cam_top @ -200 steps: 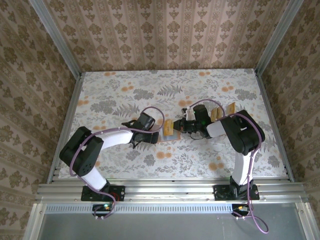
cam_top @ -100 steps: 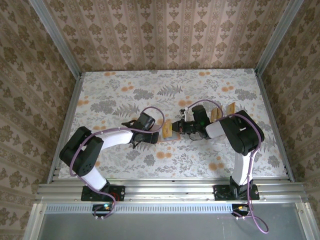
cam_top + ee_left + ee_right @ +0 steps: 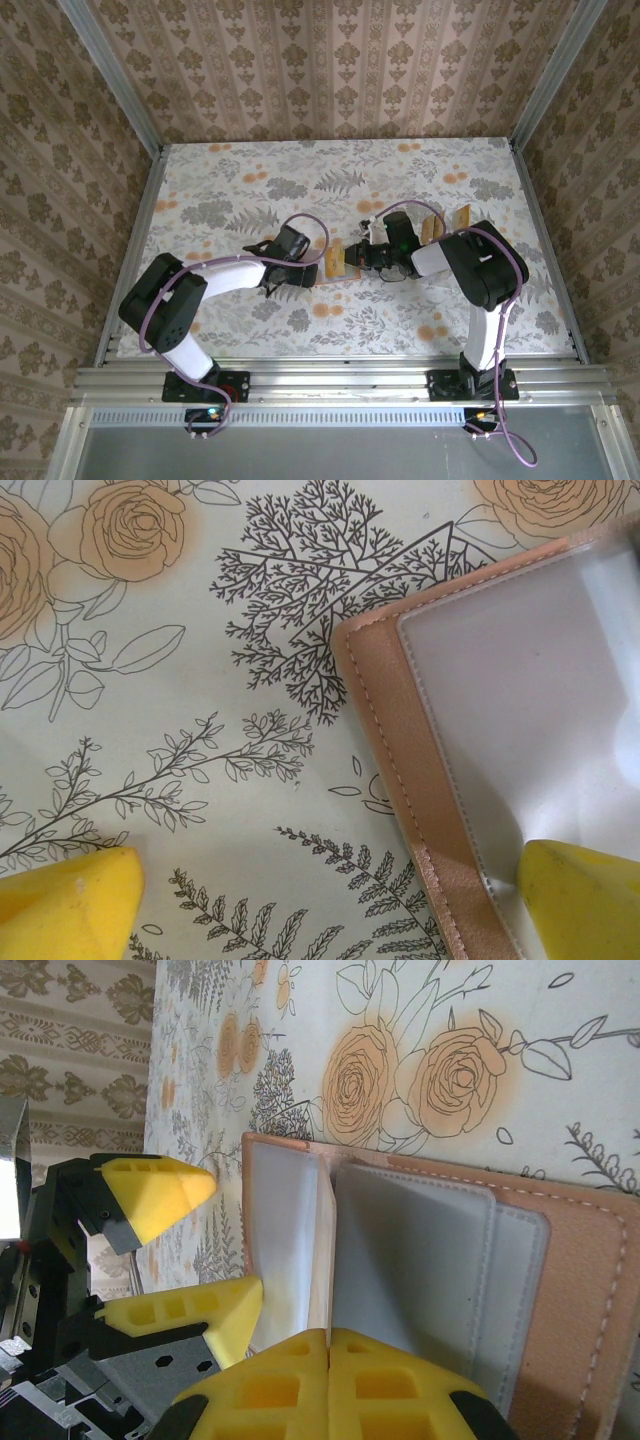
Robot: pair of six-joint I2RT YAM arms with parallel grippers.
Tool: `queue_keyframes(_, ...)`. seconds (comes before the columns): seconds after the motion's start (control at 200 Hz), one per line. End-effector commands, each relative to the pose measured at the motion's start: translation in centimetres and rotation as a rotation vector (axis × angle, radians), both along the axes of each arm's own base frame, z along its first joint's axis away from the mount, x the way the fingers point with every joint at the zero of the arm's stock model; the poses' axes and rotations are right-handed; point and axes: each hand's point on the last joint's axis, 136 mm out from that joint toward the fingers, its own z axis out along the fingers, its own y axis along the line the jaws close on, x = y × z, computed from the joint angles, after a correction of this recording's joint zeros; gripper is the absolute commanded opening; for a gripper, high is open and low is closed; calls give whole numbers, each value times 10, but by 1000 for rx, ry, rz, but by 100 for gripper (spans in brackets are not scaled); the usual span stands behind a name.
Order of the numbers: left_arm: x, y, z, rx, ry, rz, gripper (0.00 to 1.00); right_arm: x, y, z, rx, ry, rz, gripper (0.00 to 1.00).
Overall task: Put the credit cards into the card holder
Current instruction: Insert the credit card into the card slot.
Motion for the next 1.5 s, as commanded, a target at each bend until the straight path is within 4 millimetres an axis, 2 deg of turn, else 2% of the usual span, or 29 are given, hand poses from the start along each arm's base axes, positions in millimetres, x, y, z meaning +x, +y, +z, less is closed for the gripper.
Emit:
queue_keyframes(0.0, -14, 18, -18, 64, 58, 17, 98, -11, -1, -11, -17, 31, 17, 0)
queue_keyframes(0.28, -14, 18, -17, 60, 55, 14, 98, -12, -6, -15, -28, 43, 8, 0)
queue_keyframes(0.79, -14, 17, -18, 59, 57, 13, 98, -14, 5, -18, -11, 91, 71, 0)
queue_keyframes(1.295, -15, 17, -19, 57, 59, 15, 97, 1, 0, -18, -42, 82, 18, 0)
queue_keyframes(1.495, -16, 17, -20, 57, 62, 14, 97, 0, 0, -21, -40, 92, 22, 0)
